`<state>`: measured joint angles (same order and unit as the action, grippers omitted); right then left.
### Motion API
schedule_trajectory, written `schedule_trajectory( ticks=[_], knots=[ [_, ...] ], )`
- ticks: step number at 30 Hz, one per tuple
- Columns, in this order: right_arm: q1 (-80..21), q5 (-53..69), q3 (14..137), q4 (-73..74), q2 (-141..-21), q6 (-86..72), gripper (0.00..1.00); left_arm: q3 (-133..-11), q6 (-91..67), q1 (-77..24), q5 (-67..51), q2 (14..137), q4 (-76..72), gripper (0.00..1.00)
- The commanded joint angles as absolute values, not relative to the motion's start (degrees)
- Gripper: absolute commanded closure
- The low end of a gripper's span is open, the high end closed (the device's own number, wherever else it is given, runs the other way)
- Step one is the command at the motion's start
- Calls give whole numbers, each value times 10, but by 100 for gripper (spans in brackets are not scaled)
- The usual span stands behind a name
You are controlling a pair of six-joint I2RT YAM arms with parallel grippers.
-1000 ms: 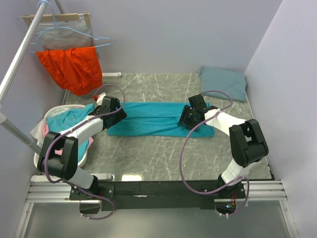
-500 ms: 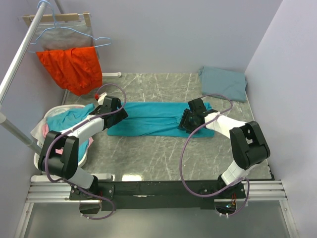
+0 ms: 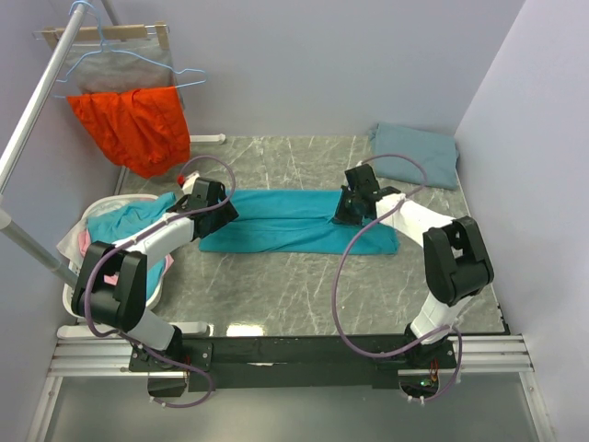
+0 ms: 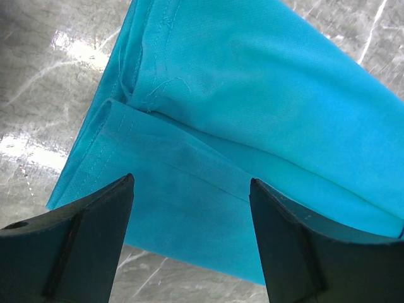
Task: Fold and stack the t-shirts
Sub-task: Fold the other side of the tshirt into a rectangle
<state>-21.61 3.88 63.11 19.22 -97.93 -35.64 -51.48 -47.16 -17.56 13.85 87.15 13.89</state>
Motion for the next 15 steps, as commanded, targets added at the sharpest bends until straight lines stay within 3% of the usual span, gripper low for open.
schedule_trajectory(
  ticks=[1,4,8,11,15],
  knots=[
    [-214,28,695,213,-998,-329,88,-541,-457,-178,143,880,136,21],
    [-214,21,746,236,-1029,-316,74,-541,-457,-178,137,885,134,21],
    [-213,-25,801,270,-1070,-301,33,-546,-454,-178,131,892,138,21],
    [-212,-98,833,305,-1078,-290,25,-548,-451,-179,131,894,143,21],
    [-195,-115,814,307,-1038,-283,24,-547,-450,-179,132,890,145,21]
  ],
)
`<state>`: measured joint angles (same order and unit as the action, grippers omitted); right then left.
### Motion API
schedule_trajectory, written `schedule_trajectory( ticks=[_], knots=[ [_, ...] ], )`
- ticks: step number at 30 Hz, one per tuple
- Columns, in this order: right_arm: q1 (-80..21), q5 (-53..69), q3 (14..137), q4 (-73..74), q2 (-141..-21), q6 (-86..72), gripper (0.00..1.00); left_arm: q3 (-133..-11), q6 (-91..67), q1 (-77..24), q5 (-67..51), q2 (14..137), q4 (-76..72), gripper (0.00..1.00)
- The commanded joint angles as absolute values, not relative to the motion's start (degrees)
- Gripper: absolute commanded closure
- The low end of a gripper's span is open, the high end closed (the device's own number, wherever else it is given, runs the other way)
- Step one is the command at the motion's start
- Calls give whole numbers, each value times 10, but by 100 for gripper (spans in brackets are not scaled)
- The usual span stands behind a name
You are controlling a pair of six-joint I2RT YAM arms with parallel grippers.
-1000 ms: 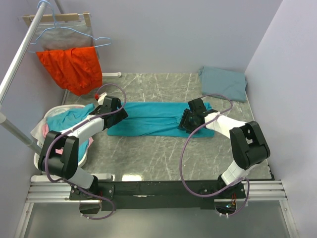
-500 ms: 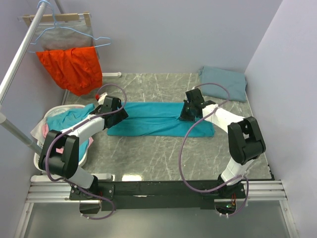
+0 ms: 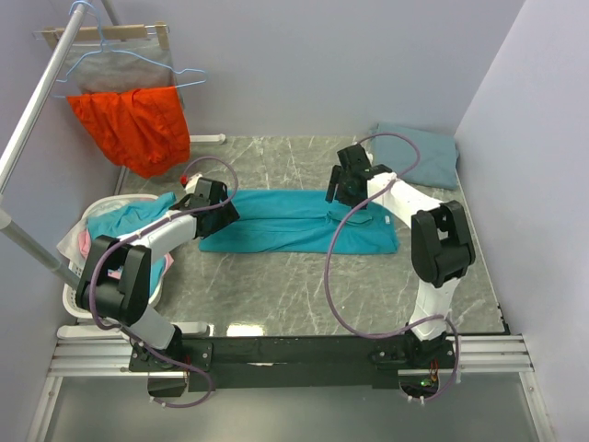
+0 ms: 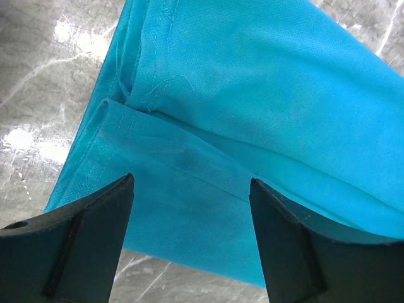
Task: Fold and stack the t-shirts
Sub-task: Fold the other side of the tshirt into a rectangle
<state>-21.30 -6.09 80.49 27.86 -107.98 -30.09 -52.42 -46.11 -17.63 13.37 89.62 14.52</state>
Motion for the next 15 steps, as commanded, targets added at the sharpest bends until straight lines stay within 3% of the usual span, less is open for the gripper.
schedule_trajectory(
  ticks=[1,9,15],
  knots=[
    [-194,-121,794,307,-1016,-282,24,-546,-450,-178,132,890,143,21],
    [-149,-83,670,288,-929,-294,22,-545,-450,-180,122,892,137,21],
    [-134,-53,633,257,-934,-292,22,-546,-451,-183,120,896,136,21]
  ],
)
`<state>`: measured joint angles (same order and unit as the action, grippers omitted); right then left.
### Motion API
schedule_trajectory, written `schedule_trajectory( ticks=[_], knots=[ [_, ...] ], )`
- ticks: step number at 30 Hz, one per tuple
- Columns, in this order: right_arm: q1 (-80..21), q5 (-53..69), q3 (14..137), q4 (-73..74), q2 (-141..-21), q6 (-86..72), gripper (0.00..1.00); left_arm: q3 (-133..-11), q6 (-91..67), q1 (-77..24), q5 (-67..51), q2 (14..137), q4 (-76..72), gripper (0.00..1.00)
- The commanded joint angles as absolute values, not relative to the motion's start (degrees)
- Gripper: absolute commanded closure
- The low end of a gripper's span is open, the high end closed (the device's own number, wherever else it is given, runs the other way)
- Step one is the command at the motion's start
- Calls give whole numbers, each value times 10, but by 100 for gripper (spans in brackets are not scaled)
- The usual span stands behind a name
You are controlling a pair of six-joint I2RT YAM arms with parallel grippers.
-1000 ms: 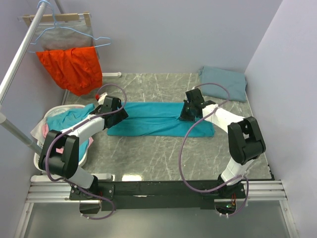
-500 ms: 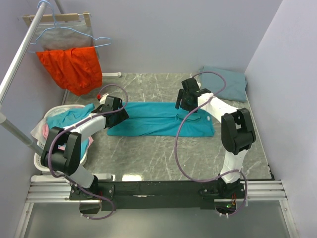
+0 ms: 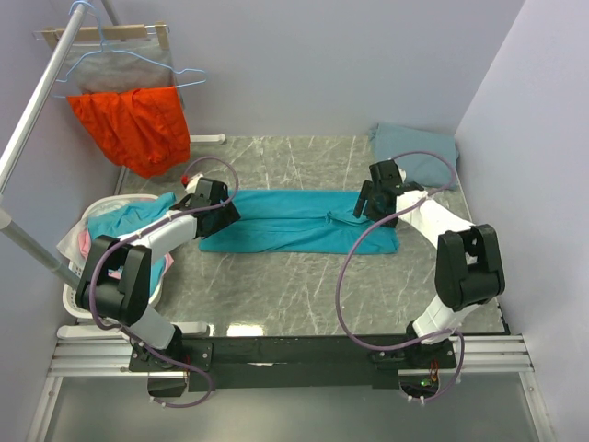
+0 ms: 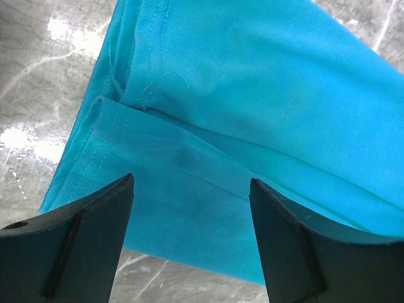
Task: Fold and stack the t-shirts
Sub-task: Fold the other side of the tshirt into a rectangle
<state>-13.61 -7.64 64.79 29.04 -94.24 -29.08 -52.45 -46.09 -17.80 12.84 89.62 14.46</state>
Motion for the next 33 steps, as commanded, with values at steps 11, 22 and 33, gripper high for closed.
schedule_trajectory(
  ticks=[11,22,33],
  knots=[
    [-96,24,706,211,-1031,-284,22,-555,-449,-185,128,911,144,21],
    [-67,107,804,207,-1085,-283,22,-554,-451,-185,131,909,149,21],
    [-59,46,707,223,-1025,-287,21,-549,-447,-185,129,903,144,20]
  ],
)
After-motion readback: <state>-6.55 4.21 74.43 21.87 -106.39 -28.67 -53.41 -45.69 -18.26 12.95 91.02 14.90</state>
